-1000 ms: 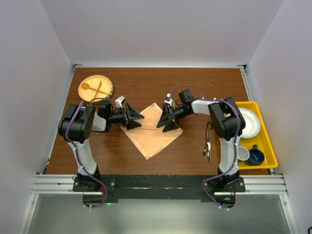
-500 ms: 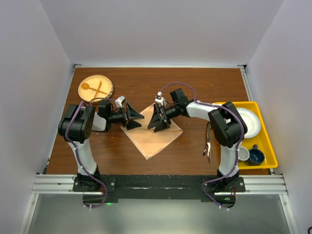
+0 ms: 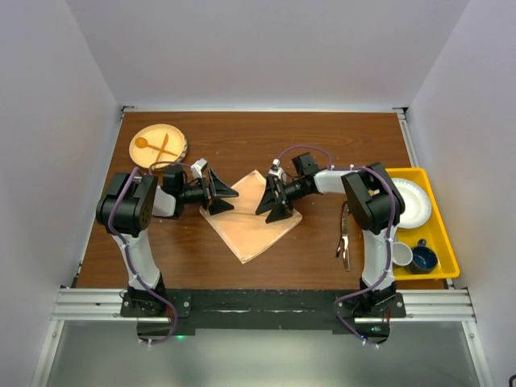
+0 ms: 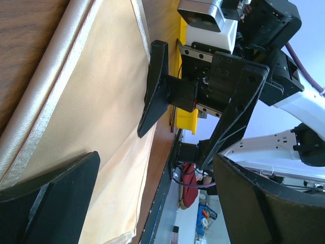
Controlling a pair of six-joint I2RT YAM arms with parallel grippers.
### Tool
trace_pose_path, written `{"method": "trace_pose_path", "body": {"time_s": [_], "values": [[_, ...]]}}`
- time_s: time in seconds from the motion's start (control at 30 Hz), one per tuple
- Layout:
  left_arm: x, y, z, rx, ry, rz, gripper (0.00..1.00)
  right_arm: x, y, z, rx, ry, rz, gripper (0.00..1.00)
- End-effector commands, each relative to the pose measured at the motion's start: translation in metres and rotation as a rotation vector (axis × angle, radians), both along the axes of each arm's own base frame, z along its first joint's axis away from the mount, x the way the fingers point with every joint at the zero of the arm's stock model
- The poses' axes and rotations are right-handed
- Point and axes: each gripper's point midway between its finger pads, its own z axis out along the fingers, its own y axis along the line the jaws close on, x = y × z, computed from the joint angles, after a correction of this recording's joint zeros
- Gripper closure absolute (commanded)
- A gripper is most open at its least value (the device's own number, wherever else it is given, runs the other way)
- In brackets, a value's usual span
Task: Fold the napkin into a case and place the utensils inside
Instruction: Smooth out the upper triangle-folded napkin at the center of the board.
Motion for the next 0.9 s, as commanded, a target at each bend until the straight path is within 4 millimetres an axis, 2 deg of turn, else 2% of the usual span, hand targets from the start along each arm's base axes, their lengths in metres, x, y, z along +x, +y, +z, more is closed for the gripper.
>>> {"method": "trace_pose_path", "body": {"time_s": [0.0,0.2,0.33,0.4,0.47,0.53,0.57,0.63,0.7,0.77,0.87], "values": [[-0.015,0.009,-0.053,0.126,0.095,0.038,0.0,-0.009,-0.025,-0.019,-0.071,-0.019,0.013,0.02],[-0.016,0.009,-0.053,0.129,0.091,0.039,0.0,-0.012,-0.042,-0.014,-0.084,-0.018,0.018,0.02],[-0.014,0.009,-0.052,0.125,0.083,0.037,0.0,-0.009,-0.046,-0.011,-0.086,-0.03,0.02,0.02],[-0.012,0.006,-0.047,0.109,0.06,0.03,0.0,-0.004,-0.043,-0.001,-0.075,-0.048,0.01,0.03],[-0.01,0.0,-0.033,0.081,0.012,0.008,0.0,0.007,-0.039,0.02,-0.045,-0.094,-0.004,0.09],[-0.007,-0.008,-0.01,0.047,-0.068,-0.027,0.02,0.017,-0.036,0.037,-0.045,-0.131,-0.026,0.17],[-0.007,-0.018,0.003,0.025,-0.106,-0.051,0.03,0.02,-0.035,0.048,-0.044,-0.159,-0.033,0.3],[-0.013,-0.033,0.029,-0.02,-0.177,-0.104,0.05,0.024,-0.037,0.058,-0.072,-0.19,-0.044,0.4],[-0.014,-0.043,0.054,-0.052,-0.247,-0.124,0.06,0.027,-0.045,0.059,-0.148,-0.231,-0.058,0.53],[-0.016,-0.055,0.067,-0.06,-0.284,-0.148,0.06,0.036,-0.055,0.051,-0.243,-0.269,-0.087,0.57],[-0.017,-0.064,0.082,-0.08,-0.319,-0.156,0.06,0.036,-0.07,0.041,-0.338,-0.285,-0.079,0.61]]}}
